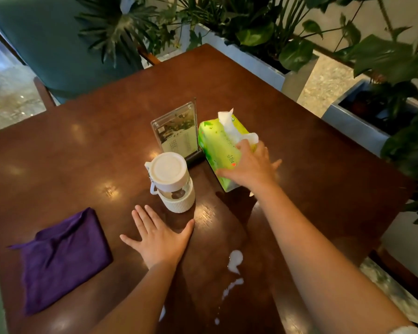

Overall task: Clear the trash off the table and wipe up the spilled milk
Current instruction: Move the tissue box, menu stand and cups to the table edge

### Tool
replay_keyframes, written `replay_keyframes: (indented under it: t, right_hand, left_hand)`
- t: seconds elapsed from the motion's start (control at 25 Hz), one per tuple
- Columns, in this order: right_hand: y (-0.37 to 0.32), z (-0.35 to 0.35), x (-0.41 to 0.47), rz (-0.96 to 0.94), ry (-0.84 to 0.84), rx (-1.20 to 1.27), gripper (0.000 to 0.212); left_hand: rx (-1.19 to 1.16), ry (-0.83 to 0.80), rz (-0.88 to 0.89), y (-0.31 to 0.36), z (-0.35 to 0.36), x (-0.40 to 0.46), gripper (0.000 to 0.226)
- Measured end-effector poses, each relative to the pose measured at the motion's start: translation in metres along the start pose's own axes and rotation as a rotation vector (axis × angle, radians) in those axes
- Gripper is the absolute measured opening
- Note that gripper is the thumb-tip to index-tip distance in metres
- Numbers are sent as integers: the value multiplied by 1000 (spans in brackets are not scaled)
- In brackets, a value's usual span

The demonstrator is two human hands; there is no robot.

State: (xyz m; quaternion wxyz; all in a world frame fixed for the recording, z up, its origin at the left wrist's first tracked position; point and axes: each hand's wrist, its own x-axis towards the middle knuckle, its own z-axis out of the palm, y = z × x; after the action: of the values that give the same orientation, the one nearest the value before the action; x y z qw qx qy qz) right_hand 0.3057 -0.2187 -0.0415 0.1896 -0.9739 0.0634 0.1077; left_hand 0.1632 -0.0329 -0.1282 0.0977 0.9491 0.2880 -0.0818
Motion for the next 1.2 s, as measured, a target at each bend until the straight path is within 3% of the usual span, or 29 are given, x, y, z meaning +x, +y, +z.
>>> replay_keyframes:
  t: [0.2,0.52,0.68,0.84,0.96,1.2]
  right_hand:
    - [15,6,-8,-178,174,-156,92]
    - [137,-45,8,-89,124,-257,91]
    - [165,-58,11,-73,93,-230,92]
    - [151,-44,0,-144,367,-369,113]
    - [141,-32,2,-260,275,-512,106]
    - [153,-37,24,-127,206,-553,94]
  left_hand:
    - [-4,7,8,-1,0,-1,124]
    - [5,22,0,0,5,0,126]
    - [5,22,-2,0,5,2,125]
    - [16,14,-11,-1,5,2,125]
    - [16,11,-14,0,4,2,125]
    - [9,26,-4,0,7,1,124]
